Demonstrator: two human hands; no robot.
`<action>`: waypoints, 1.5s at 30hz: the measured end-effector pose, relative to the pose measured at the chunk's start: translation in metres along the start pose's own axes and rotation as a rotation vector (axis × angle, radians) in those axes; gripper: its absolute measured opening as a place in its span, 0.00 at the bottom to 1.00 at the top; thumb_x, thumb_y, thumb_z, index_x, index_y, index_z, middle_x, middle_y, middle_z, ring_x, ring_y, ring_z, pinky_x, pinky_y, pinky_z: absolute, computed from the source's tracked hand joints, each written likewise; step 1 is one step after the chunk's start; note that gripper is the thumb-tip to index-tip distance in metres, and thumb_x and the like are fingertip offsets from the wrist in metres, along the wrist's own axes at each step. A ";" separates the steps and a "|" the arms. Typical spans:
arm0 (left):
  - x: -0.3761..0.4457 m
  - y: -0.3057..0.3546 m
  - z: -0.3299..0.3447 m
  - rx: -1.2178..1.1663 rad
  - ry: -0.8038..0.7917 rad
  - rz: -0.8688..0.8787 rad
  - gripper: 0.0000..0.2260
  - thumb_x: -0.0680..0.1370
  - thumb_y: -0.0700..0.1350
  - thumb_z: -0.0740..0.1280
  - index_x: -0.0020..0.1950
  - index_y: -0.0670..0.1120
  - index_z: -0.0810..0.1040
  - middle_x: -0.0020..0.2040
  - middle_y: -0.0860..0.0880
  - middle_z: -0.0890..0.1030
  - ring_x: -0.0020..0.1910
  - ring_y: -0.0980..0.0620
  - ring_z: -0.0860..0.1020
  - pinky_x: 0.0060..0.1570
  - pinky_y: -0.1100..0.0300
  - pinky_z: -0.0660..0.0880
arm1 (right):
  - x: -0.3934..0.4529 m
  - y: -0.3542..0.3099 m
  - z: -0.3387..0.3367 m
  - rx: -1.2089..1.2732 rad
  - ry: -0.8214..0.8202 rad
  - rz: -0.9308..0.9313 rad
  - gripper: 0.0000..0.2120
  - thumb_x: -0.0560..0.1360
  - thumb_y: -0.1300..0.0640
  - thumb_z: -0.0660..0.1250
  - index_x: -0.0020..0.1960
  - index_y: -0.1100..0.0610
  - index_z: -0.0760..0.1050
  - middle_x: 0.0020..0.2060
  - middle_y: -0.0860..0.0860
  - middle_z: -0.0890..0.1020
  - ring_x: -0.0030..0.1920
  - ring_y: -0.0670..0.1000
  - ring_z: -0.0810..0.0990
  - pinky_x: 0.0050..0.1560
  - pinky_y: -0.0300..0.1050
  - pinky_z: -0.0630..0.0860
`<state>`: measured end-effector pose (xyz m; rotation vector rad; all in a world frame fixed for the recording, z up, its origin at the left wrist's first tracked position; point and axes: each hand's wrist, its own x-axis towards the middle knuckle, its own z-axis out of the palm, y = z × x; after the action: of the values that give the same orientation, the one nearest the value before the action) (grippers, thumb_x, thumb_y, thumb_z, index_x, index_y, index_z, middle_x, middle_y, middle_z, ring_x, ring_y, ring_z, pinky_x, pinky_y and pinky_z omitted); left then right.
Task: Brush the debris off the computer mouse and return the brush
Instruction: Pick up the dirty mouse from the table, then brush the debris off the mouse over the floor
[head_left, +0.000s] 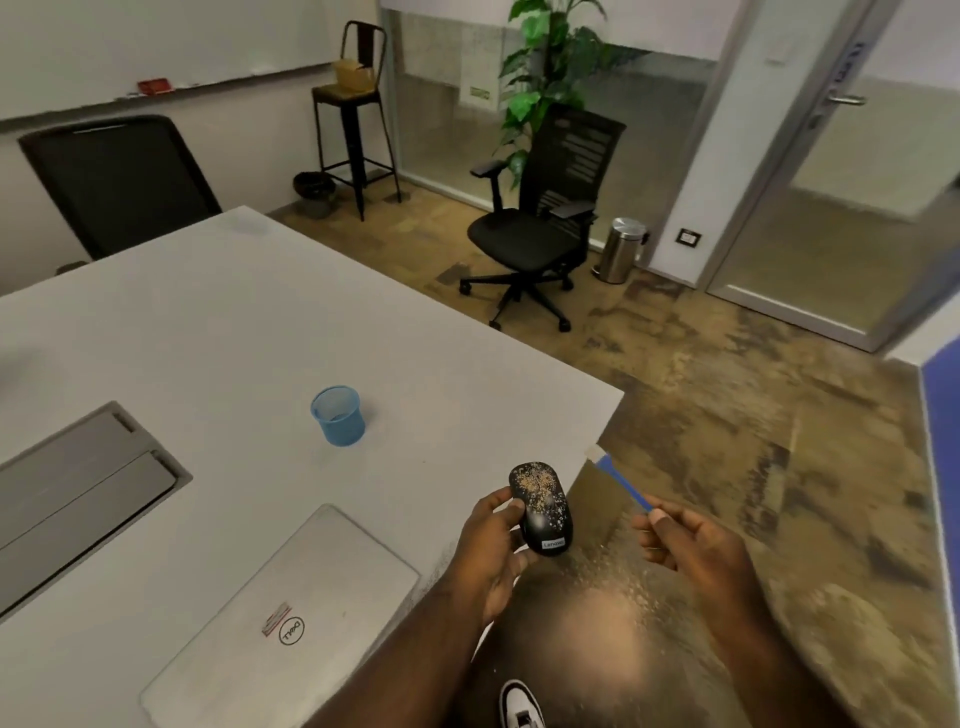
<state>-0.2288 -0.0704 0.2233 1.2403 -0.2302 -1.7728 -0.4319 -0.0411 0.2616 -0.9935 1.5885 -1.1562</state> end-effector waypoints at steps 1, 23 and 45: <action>-0.004 -0.003 0.002 0.013 -0.008 -0.007 0.13 0.81 0.37 0.59 0.65 0.41 0.74 0.58 0.38 0.80 0.51 0.41 0.81 0.54 0.42 0.79 | -0.010 -0.001 -0.010 0.016 0.026 0.004 0.07 0.79 0.65 0.64 0.51 0.60 0.82 0.38 0.56 0.86 0.38 0.53 0.81 0.43 0.47 0.80; -0.043 -0.062 0.102 0.083 -0.141 -0.052 0.11 0.81 0.36 0.58 0.60 0.39 0.77 0.49 0.39 0.83 0.46 0.42 0.82 0.35 0.47 0.82 | -0.063 -0.010 -0.124 -0.095 0.039 -0.116 0.08 0.79 0.64 0.64 0.48 0.57 0.81 0.39 0.52 0.88 0.43 0.51 0.88 0.46 0.43 0.84; -0.046 -0.095 0.159 0.238 -0.170 -0.032 0.13 0.81 0.37 0.56 0.51 0.44 0.81 0.40 0.47 0.86 0.47 0.47 0.81 0.46 0.49 0.81 | -0.012 -0.019 -0.176 -0.358 0.240 -0.180 0.10 0.79 0.60 0.65 0.42 0.48 0.77 0.34 0.48 0.86 0.36 0.44 0.86 0.45 0.51 0.84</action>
<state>-0.4106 -0.0360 0.2706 1.2631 -0.5348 -1.9228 -0.5955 0.0071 0.3089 -1.2878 1.9780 -1.1690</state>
